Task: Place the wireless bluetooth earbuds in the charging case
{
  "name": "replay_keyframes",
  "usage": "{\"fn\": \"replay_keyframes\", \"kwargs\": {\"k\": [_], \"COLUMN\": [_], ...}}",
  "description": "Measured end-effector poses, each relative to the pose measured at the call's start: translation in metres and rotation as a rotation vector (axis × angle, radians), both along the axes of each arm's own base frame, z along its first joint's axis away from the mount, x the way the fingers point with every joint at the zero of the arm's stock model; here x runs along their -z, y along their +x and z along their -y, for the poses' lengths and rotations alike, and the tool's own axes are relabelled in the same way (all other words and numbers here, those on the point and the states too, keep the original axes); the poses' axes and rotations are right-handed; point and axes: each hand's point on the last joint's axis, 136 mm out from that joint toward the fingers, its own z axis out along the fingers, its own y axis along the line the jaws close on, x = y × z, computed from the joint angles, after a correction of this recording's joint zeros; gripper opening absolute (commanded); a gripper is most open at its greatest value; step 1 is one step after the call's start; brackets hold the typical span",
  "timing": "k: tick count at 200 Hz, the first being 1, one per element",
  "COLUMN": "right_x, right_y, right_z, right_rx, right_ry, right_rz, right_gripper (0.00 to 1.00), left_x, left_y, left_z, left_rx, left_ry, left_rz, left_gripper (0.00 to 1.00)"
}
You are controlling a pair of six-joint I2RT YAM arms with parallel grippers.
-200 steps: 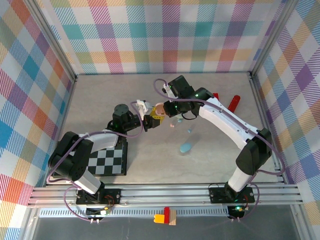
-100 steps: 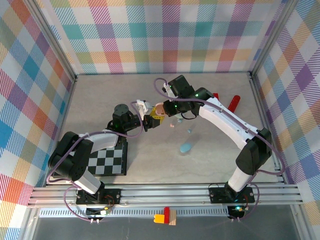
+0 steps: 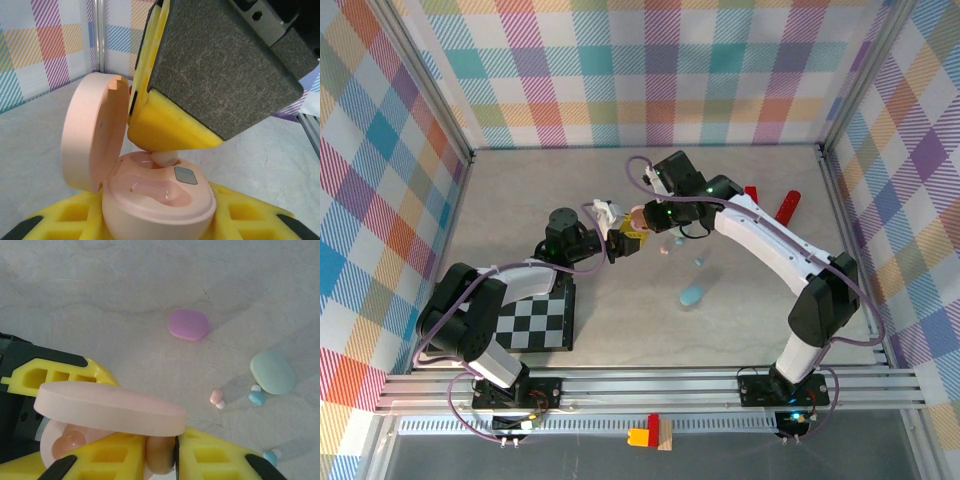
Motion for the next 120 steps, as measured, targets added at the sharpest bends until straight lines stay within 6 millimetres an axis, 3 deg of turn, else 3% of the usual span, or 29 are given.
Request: {"fn": "replay_keyframes", "kwargs": {"k": [120], "right_x": [-0.0034], "right_y": [-0.0009], "right_z": [-0.0061], "right_rx": [0.022], "right_ry": [0.053], "right_rz": [-0.023], "right_gripper": [0.33], "left_x": [-0.0054], "left_y": [0.0007], "left_z": [0.0000], "left_rx": [-0.002], "left_ry": [-0.021], "left_rz": [0.000], "left_gripper": [0.37]}}
